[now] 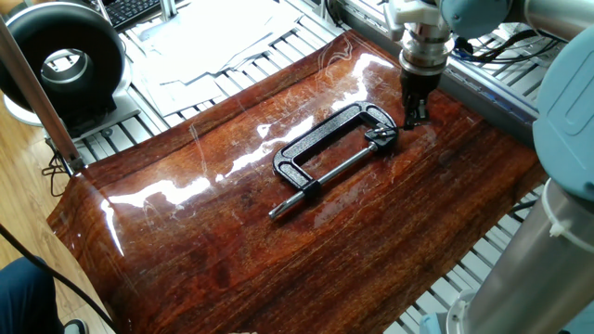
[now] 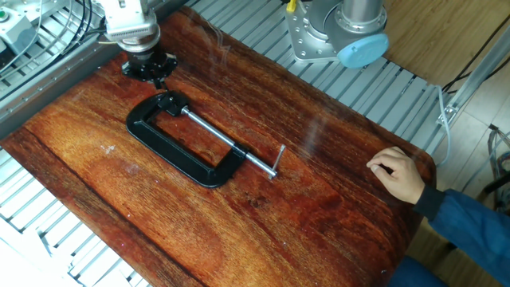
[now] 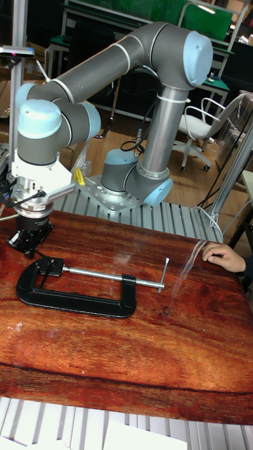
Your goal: Turn the hands of a clock
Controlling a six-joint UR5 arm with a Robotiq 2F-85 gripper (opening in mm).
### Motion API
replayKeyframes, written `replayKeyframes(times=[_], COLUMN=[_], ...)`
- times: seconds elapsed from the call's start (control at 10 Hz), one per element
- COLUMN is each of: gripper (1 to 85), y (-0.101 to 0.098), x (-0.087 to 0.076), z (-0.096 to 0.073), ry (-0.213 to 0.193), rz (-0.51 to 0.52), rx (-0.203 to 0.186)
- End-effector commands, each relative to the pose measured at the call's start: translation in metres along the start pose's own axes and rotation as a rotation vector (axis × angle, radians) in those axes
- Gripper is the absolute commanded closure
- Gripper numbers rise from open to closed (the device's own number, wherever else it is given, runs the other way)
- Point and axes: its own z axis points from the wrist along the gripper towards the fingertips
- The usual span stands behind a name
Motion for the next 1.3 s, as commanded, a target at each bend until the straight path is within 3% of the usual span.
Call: replayKeyframes(times=[0.0,0.2,1.2], gripper=[84.7,84.7,84.7], y=[0.017,0.029,0.055], x=[-0.002,-0.006,-0.017], z=[-0.003,-0.006,-0.007], ry=[-0.013,-0.025,-0.030], rz=[0.063,0.101,0.233], rx=[-0.063,-0.106,-0.206])
